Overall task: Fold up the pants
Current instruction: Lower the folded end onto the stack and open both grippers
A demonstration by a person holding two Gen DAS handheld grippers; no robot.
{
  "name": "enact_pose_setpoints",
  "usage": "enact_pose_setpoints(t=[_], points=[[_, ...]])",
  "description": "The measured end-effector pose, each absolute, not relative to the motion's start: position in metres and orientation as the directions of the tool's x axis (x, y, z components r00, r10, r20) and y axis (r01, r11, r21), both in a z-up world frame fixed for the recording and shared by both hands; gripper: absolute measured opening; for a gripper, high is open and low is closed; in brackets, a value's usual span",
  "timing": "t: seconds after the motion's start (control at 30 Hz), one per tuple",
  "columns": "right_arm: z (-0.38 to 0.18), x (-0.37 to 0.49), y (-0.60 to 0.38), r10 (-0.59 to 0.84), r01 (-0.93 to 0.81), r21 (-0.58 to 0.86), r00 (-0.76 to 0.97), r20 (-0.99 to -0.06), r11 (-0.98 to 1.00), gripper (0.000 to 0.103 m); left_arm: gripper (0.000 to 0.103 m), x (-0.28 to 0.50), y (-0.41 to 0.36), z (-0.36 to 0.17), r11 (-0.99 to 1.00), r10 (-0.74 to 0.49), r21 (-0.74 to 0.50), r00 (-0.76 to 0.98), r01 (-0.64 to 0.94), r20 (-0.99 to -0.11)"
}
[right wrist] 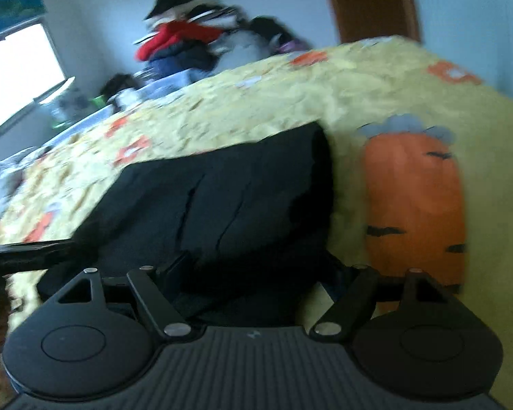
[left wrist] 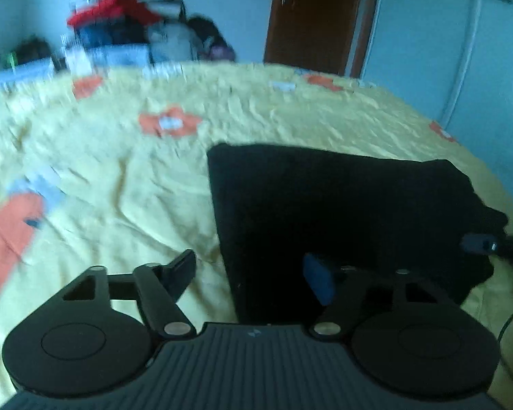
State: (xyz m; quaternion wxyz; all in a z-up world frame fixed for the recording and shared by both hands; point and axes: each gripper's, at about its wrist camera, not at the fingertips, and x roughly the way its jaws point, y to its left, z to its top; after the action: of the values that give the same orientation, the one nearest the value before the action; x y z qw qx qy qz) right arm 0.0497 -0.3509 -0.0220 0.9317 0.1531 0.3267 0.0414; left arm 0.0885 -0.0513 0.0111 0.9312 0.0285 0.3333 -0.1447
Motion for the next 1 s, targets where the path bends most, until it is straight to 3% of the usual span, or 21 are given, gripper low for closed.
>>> enact_pose_setpoints(t=[0.07,0.1,0.17,0.3,0.37,0.5,0.67,0.77,1.0], points=[[-0.015,0.035,-0.346,0.087,0.073,0.250,0.813,-0.575,0.966,0.079,0.098,0.067,-0.056,0.017,0.959,-0.232,-0.007,0.766,0.285,-0.599],[-0.011,0.027,-0.341,0.054,0.085,0.221,0.828,-0.558,0.972,0.079,0.102,0.057,-0.060,0.019,0.957,-0.232,0.006,0.778,0.290,-0.584],[-0.003,0.016,-0.330,0.032,0.071,0.171,0.843,-0.537,0.983,0.081,0.102,0.040,-0.070,0.020,0.953,-0.221,0.047,0.794,0.299,-0.566],[0.010,0.001,-0.301,0.004,0.012,0.029,0.856,-0.518,1.000,0.099,0.102,0.020,-0.085,0.018,0.951,-0.190,0.095,0.800,0.294,-0.570],[0.012,-0.005,-0.288,0.034,-0.056,-0.024,0.837,-0.547,0.998,0.100,0.102,0.015,-0.086,0.015,0.948,-0.207,0.073,0.776,0.310,-0.596],[0.010,-0.022,-0.274,0.179,-0.221,0.002,0.787,-0.590,0.975,0.100,0.101,0.009,-0.081,0.004,0.949,-0.204,0.063,0.752,0.310,-0.627],[-0.003,-0.026,-0.265,0.115,-0.150,-0.008,0.791,-0.601,0.989,0.100,0.102,0.005,-0.065,0.000,0.966,-0.208,-0.015,0.738,0.259,-0.642],[-0.011,-0.023,-0.256,0.113,-0.108,0.045,0.787,-0.606,0.993,0.100,0.102,0.002,-0.067,-0.005,0.974,-0.166,0.012,0.748,0.227,-0.643],[-0.036,-0.014,-0.231,-0.004,-0.009,-0.017,0.766,-0.643,1.000,0.101,0.102,0.007,-0.065,-0.019,0.983,-0.120,0.025,0.745,0.181,-0.657]])
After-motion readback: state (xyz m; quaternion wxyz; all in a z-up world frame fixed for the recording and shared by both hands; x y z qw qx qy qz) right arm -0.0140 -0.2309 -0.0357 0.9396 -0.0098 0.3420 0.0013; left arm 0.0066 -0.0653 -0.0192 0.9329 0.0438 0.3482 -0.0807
